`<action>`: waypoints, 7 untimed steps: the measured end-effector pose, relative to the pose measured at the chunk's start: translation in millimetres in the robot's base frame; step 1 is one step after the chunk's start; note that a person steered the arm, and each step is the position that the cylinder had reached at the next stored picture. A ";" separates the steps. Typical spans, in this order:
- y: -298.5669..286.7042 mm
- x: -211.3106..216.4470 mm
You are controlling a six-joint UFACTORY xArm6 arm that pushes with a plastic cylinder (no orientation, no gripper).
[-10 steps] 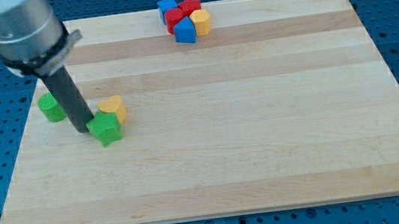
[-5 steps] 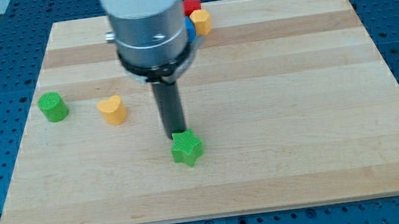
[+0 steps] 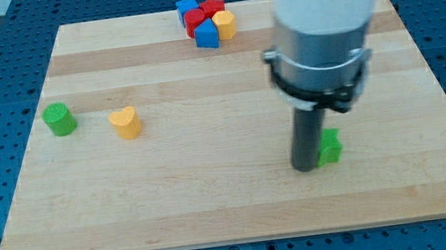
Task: Move the green star towards bottom right
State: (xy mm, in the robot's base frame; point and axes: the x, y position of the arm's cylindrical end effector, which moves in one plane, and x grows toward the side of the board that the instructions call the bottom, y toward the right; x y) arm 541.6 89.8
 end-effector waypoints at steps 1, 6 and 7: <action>-31.6 -7.6; 122.0 -9.6; 122.2 -19.1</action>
State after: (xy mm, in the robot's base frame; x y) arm 522.5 212.1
